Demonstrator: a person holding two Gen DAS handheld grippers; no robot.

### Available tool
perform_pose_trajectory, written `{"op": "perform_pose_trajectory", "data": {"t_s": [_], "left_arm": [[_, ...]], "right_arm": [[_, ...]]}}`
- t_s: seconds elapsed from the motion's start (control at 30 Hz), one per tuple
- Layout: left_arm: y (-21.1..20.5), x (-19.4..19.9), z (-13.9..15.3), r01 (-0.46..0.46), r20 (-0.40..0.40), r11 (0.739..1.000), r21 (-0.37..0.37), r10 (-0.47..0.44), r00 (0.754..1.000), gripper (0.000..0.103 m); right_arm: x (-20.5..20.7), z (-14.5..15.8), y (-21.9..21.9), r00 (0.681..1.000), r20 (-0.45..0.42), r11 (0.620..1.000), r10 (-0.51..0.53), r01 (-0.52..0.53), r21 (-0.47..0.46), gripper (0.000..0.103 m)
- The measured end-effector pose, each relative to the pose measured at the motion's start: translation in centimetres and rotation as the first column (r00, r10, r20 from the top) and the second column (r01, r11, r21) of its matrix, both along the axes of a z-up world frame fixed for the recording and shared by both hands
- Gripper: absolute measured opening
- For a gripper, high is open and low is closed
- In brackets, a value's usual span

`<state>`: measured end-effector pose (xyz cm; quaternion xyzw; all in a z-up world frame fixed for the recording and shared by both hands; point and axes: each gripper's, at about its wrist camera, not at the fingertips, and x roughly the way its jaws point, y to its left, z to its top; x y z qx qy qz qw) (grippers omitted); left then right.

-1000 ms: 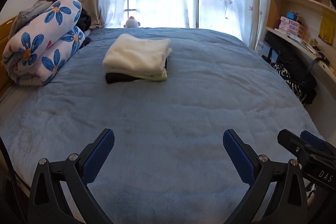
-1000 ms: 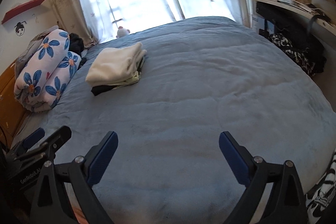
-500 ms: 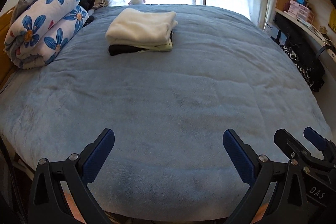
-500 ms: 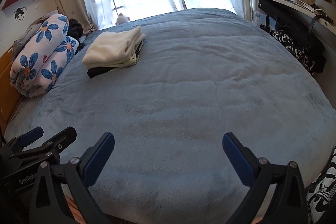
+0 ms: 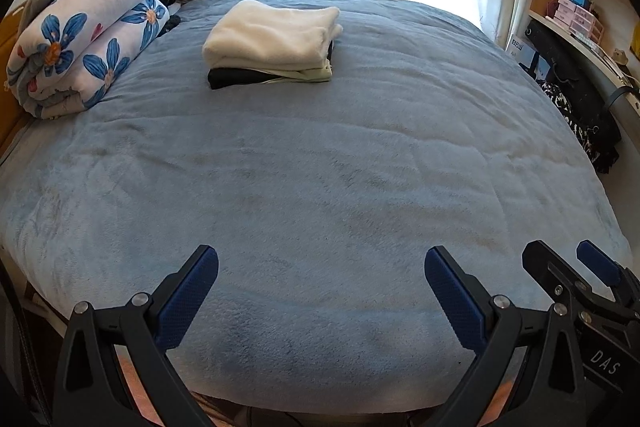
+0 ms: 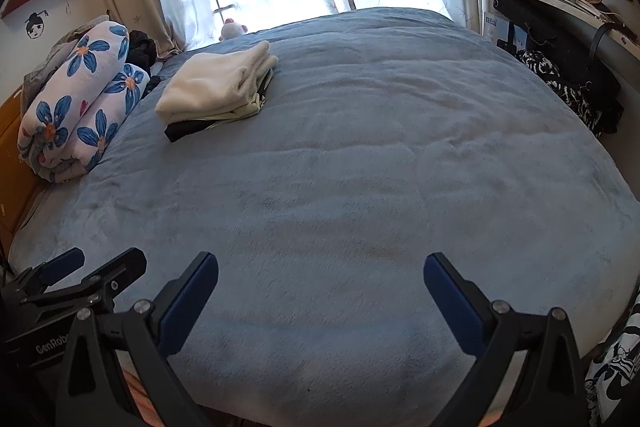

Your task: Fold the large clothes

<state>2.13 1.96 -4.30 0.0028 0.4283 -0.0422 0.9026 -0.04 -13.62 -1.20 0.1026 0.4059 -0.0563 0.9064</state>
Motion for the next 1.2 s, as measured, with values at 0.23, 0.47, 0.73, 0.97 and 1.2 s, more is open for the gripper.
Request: {"op": "perform_pose_trajectory", "data": {"t_s": [0.23, 0.47, 0.73, 0.97, 1.2], "left_arm": [[0.2, 0.2, -0.1, 0.002, -0.006, 1.0, 0.004, -0.002, 1.0, 0.102], [0.2, 0.3, -0.1, 0.004, -0.009, 1.0, 0.005, -0.003, 1.0, 0.102], [0.4, 0.4, -0.2, 0.006, -0.01, 1.0, 0.008, -0.006, 1.0, 0.102], [0.5, 0.8, -0.3, 0.013, -0.014, 1.0, 0.006, -0.013, 1.0, 0.102], [0.9, 1.5, -0.3, 0.02, -0.008, 1.0, 0.0, -0.02, 1.0, 0.102]], "right_arm": [[0.1, -0.3, 0.0, 1.0, -0.007, 1.0, 0.0, 0.0, 0.01, 0.103], [0.2, -0.4, -0.1, 1.0, -0.007, 1.0, -0.001, 0.001, 0.01, 0.103], [0.3, -0.6, -0.2, 1.0, -0.006, 1.0, -0.002, 0.002, 0.01, 0.103], [0.4, -0.6, -0.3, 1.0, -0.001, 1.0, -0.01, 0.01, 0.008, 0.103], [0.6, -0.2, -0.2, 1.0, 0.014, 1.0, -0.019, 0.02, -0.004, 0.103]]}}
